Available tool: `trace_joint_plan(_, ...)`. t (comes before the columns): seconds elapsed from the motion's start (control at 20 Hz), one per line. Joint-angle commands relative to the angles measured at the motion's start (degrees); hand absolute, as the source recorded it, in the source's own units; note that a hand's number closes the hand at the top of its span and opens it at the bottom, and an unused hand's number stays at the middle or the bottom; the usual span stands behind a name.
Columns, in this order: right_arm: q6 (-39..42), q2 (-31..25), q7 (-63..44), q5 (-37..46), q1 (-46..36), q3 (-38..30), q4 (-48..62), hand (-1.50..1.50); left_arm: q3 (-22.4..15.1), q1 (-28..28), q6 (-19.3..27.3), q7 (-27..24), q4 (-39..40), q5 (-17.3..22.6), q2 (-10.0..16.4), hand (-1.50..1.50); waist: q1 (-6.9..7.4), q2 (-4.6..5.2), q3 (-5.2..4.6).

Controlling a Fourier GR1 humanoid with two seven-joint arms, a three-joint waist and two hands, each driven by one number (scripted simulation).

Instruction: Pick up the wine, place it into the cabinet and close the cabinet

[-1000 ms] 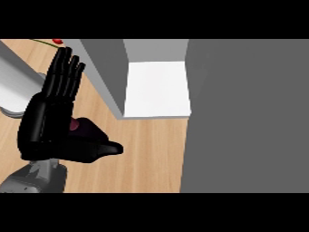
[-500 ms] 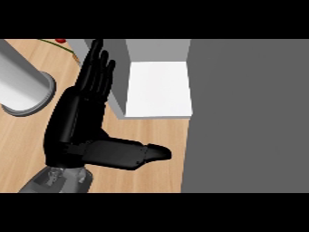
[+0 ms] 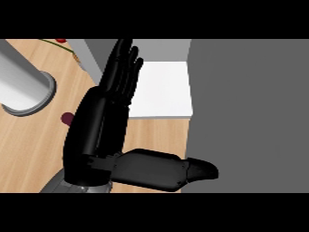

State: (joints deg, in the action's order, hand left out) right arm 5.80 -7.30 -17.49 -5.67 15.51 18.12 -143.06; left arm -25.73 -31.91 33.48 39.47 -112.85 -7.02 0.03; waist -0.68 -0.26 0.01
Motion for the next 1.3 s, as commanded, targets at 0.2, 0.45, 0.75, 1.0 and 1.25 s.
trace_joint_plan(0.2,-2.1,-0.9,-7.0,2.0,2.9,4.2,-12.9,-1.5,-0.1,-4.2,3.4,11.0,-3.5,-7.3,0.0,-1.5,0.1,-0.17,0.0)
trace_joint_plan(0.45,-3.1,-1.7,-9.9,0.4,1.5,2.9,-14.7,-1.5,1.3,-3.4,1.8,11.8,-5.0,-7.9,0.0,-1.5,0.04,-0.06,-0.03)
trace_joint_plan(0.75,-4.9,-1.2,-10.4,2.3,-0.4,4.4,-13.9,-1.5,-1.7,-1.5,2.2,16.8,-8.8,-16.2,0.0,-1.5,0.54,-0.21,-0.03)
trace_joint_plan(1.0,-2.6,-4.6,-10.5,-3.3,0.4,-0.8,-14.1,-1.5,4.1,0.0,-1.0,16.1,-10.7,-12.7,1.5,-1.5,0.15,0.05,0.0)
trace_joint_plan(1.25,-5.7,-1.8,-10.7,0.5,-1.1,1.8,-12.6,-1.5,7.3,0.3,-3.8,19.9,-14.6,-14.4,4.2,-1.5,0.38,-0.07,-0.01)
